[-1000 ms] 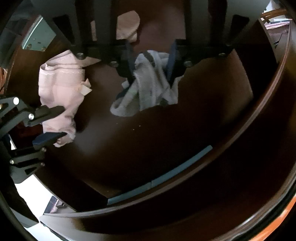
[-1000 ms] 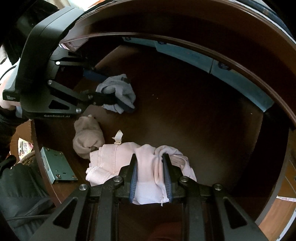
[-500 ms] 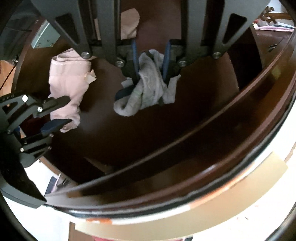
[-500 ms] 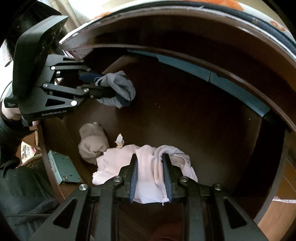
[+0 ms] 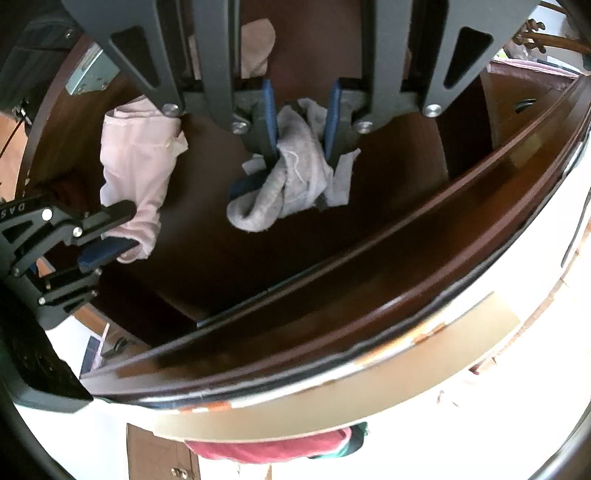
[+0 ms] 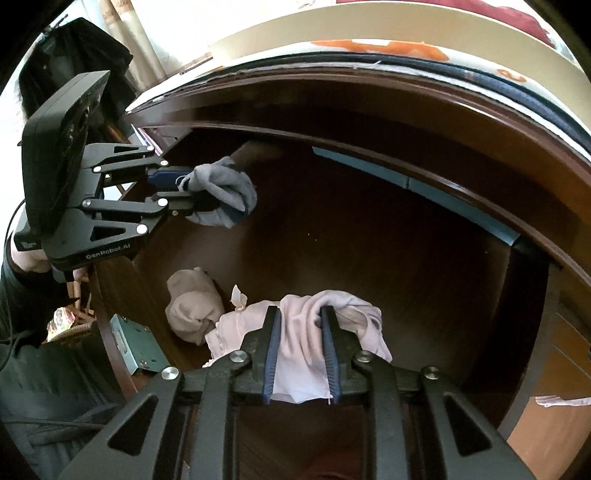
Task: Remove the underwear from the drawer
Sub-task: 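Close left tool on grey sock while right tool holds pink garment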
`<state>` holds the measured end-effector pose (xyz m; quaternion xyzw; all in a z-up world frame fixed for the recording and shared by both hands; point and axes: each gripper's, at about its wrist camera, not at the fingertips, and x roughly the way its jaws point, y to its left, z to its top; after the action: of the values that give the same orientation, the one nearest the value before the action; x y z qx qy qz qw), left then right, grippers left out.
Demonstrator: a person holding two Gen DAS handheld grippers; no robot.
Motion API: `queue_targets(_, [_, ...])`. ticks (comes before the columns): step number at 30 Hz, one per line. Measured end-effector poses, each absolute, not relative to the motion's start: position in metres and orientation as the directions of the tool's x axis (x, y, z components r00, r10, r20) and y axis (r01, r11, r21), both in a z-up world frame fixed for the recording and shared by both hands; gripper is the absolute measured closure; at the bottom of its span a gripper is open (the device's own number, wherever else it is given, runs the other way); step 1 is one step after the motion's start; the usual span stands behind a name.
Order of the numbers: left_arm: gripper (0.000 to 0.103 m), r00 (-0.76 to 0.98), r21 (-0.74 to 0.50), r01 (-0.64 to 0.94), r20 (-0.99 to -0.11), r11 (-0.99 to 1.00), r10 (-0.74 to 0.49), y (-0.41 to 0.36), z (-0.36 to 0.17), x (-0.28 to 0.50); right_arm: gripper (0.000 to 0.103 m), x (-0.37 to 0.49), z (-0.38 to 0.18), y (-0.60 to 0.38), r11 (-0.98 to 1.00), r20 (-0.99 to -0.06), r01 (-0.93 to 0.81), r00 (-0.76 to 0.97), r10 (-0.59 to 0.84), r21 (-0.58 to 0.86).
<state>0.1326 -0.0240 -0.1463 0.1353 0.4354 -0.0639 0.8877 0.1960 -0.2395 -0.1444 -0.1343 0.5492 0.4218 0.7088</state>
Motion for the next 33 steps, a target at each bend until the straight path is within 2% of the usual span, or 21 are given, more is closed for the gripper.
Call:
queue_targets(9, [0.083, 0.606, 0.152, 0.230, -0.795, 0.961, -0.019, -0.018, -0.153, 0.137, 0.081, 0.202, -0.148, -0.244, 0.637, -0.906, -0.714, 0.010, 0.423, 0.290])
queue_targets(10, [0.083, 0.606, 0.149, 0.229, -0.795, 0.962, -0.021, -0.014, -0.148, 0.135, 0.080, 0.202, -0.150, -0.243, 0.642, -0.909, -0.710, 0.007, 0.416, 0.289])
queue_targets(11, [0.083, 0.605, 0.147, 0.229, -0.796, 0.962, -0.022, -0.012, -0.147, 0.135, 0.070, 0.203, -0.152, -0.243, 0.645, -0.914, -0.707, -0.005, 0.406, 0.290])
queue_targets(12, [0.083, 0.604, 0.147, 0.231, -0.796, 0.962, -0.024, -0.012, -0.147, 0.135, 0.055, 0.202, -0.153, -0.242, 0.647, -0.916, -0.706, -0.009, 0.401, 0.290])
queue_targets(14, [0.083, 0.605, 0.148, 0.234, -0.796, 0.961, -0.025, -0.011, -0.145, 0.135, 0.045, 0.202, -0.151, -0.241, 0.645, -0.919, -0.709, -0.010, 0.394, 0.284])
queue_targets(23, [0.083, 0.602, 0.149, 0.243, -0.798, 0.959, -0.029, -0.007, -0.139, 0.134, 0.045, 0.193, -0.174, -0.217, 0.632, -0.982, -0.761, -0.032, 0.185, 0.144])
queue_targets(25, [0.083, 0.603, 0.147, 0.244, -0.797, 0.959, -0.031, -0.007, -0.138, 0.134, 0.048, 0.191, -0.177, -0.212, 0.624, -0.986, -0.771, -0.032, 0.163, 0.128])
queue_targets(27, [0.083, 0.604, 0.138, 0.243, -0.796, 0.960, -0.039, -0.006, -0.138, 0.133, 0.074, 0.188, -0.177, -0.210, 0.609, -0.986, -0.784, -0.028, 0.163, 0.123])
queue_targets(30, [0.083, 0.613, 0.129, 0.244, -0.789, 0.961, -0.050, -0.006, -0.137, 0.132, 0.082, 0.181, -0.172, -0.207, 0.586, -0.985, -0.805, 0.015, 0.173, 0.090])
queue_targets(33, [0.083, 0.626, 0.122, 0.246, -0.778, 0.961, -0.061, -0.005, -0.135, 0.129, 0.084, 0.176, -0.163, -0.208, 0.577, -0.975, -0.814, 0.066, 0.211, 0.070])
